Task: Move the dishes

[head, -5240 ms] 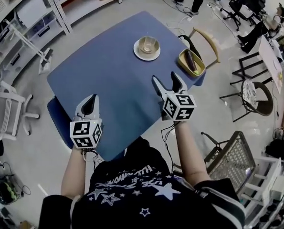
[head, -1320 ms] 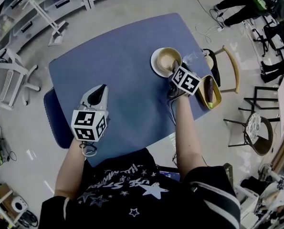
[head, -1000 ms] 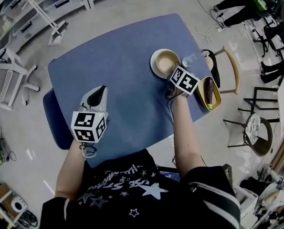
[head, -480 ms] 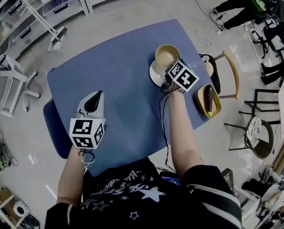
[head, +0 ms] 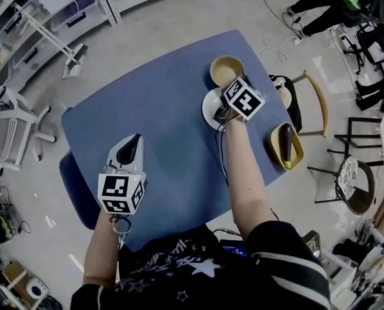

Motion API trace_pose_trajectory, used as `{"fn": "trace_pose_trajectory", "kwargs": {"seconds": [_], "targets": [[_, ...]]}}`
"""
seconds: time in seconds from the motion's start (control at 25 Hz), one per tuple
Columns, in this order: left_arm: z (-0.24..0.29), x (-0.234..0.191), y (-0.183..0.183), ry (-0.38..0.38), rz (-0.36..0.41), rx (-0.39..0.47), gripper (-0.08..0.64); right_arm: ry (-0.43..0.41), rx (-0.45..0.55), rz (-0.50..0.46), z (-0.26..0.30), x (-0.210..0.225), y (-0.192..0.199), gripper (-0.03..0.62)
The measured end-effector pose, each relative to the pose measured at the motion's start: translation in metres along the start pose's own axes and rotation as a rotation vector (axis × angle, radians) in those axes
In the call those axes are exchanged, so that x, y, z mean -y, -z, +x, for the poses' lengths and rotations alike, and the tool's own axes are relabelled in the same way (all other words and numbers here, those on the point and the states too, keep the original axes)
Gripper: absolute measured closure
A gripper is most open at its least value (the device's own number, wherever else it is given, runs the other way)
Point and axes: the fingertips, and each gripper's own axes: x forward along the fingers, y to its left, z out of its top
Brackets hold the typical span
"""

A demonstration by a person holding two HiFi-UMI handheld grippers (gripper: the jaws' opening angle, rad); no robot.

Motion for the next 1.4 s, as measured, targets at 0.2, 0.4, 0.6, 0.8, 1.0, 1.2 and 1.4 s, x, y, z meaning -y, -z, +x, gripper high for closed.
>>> {"fn": "trace_pose_trajectory", "kwargs": {"seconds": [0.2,0.4,0.6,0.8,1.0,1.2,1.4], "targets": [[0.002,-0.004,0.003,-0.007,-0.012,-0.009,0.539,0.032,-0.01,-0.021,0.007,0.005,0.0,0.566],[0.003,-0.007,0.002,-0.007,-0.025,-0.008,0.539,0.007,-0.003,-0.039,0.007,-0.002,-0.001,0.472],[-0.002,-0.004,0.002,0.0,-0.027,0.002,0.538,0.0,0.004,-0.049,-0.003,-0.006,0.001,0.418],[-0.015,-0.003,0.003,0.021,-0.035,0.03,0.538,-0.002,0.017,-0.055,-0.028,-0.009,0.005,0.397],[-0.044,0.002,-0.001,0.069,-0.029,0.07,0.54,-0.026,0.04,-0.073,-0.08,-0.022,0.013,0.399],[-0.078,0.001,-0.001,0.117,-0.037,0.108,0.538,-0.06,0.067,-0.093,-0.141,-0.036,0.027,0.4],[-0.114,0.002,0.003,0.166,-0.019,0.141,0.538,-0.057,0.084,-0.101,-0.202,-0.041,0.045,0.402]]}}
